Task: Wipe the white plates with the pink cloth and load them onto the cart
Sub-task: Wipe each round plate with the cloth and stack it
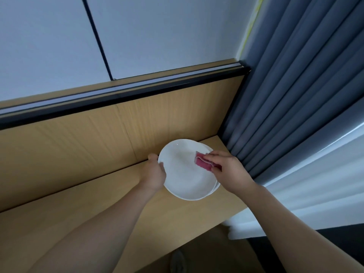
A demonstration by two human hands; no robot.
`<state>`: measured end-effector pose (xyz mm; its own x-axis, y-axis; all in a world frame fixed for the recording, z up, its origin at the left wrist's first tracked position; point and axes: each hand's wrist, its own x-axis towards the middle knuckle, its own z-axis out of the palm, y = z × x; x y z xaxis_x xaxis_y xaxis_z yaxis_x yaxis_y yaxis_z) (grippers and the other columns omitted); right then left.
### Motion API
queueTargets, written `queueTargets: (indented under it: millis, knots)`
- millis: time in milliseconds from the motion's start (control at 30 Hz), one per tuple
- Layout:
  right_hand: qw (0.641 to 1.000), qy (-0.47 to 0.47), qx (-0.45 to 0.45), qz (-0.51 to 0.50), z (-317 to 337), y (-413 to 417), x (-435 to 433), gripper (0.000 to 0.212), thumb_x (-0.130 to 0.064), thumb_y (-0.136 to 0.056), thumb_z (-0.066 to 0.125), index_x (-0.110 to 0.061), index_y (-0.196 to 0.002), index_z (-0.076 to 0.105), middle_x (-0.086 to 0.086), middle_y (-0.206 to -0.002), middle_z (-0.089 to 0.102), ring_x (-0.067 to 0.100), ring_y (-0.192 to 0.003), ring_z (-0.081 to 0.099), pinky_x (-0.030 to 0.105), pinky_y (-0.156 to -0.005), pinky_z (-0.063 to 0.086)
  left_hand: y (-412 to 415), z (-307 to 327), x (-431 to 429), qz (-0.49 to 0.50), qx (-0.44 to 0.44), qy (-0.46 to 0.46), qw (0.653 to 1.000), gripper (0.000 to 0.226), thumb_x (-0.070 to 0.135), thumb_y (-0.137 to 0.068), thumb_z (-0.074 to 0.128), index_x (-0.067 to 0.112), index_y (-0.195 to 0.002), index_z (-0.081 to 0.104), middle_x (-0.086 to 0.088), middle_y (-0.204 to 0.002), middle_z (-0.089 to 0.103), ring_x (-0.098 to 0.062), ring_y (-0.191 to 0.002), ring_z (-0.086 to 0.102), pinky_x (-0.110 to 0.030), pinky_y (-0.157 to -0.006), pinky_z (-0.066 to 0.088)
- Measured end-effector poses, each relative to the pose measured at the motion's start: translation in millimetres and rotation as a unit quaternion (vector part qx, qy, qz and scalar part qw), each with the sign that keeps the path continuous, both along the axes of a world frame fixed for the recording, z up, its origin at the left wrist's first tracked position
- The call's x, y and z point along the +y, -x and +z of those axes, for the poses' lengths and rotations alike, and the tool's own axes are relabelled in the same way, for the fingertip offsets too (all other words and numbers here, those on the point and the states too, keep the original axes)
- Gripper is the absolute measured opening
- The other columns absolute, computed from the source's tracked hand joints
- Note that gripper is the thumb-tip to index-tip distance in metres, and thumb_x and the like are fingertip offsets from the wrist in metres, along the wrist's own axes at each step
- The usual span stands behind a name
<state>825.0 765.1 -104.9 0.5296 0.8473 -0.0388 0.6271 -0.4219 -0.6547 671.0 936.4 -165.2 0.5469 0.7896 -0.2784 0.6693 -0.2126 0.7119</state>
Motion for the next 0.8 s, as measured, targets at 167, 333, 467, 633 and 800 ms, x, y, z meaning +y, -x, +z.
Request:
queueTargets:
  millis: [167, 333, 467, 633, 800]
  knots:
    - [0.999, -0.024, -0.016, 0.03, 10.8, 29.7, 27.5, 0.048, 0.01, -0.084, 0.053, -0.016, -0.121, 0.067, -0.005, -0.12, 0.06, 0.009, -0.109, 0.054, 0.0, -0.087, 0.034, 62.0, 4.3, 8.3, 0.045, -0.037, 0.005, 0.998, 0.008, 0.022, -0.099, 0.04, 0.018, -0.106, 0.039, 0.003, -0.086, 0.056, -0.017, -0.075, 0.056, -0.03, -0.058, 0.041]
    - [0.995, -0.03, -0.024, 0.093, 13.2, 88.3, 67.7, 0.05, 0.008, -0.084, 0.052, -0.02, -0.123, 0.067, -0.008, -0.118, 0.059, 0.007, -0.104, 0.053, -0.001, -0.082, 0.032, 149.4, -0.1, 20.0, 0.117, -0.041, 0.003, 0.992, 0.019, 0.022, -0.098, 0.041, 0.019, -0.116, 0.046, 0.006, -0.099, 0.058, -0.015, -0.087, 0.059, -0.034, -0.07, 0.049]
    - [0.99, -0.023, -0.008, 0.14, 7.7, 150.2, 100.8, 0.05, 0.005, -0.086, 0.052, -0.024, -0.125, 0.065, -0.01, -0.122, 0.058, 0.006, -0.106, 0.054, 0.004, -0.087, 0.037, 224.1, -5.2, 23.9, 0.172, -0.023, 0.01, 0.985, 0.022, 0.022, -0.099, 0.041, 0.017, -0.12, 0.045, 0.008, -0.097, 0.056, -0.013, -0.087, 0.058, -0.033, -0.072, 0.048]
    - [0.979, -0.01, -0.005, 0.204, -9.9, 224.4, 135.7, 0.051, 0.002, -0.087, 0.051, -0.028, -0.125, 0.064, -0.007, -0.123, 0.059, 0.013, -0.109, 0.055, 0.024, -0.088, 0.046, 302.1, -21.5, 28.6, 0.234, 0.01, 0.043, 0.971, 0.031, 0.023, -0.101, 0.04, 0.011, -0.13, 0.042, 0.002, -0.101, 0.054, -0.018, -0.091, 0.058, -0.038, -0.082, 0.052]
    - [0.97, 0.019, 0.004, 0.241, -20.6, 274.9, 156.9, 0.048, 0.001, -0.089, 0.049, -0.025, -0.127, 0.064, -0.006, -0.12, 0.058, 0.014, -0.106, 0.056, 0.022, -0.086, 0.045, 351.6, -37.7, 31.4, 0.228, 0.049, 0.078, 0.969, 0.037, 0.029, -0.102, 0.04, 0.016, -0.136, 0.035, -0.004, -0.126, 0.052, -0.017, -0.103, 0.054, -0.034, -0.09, 0.047]
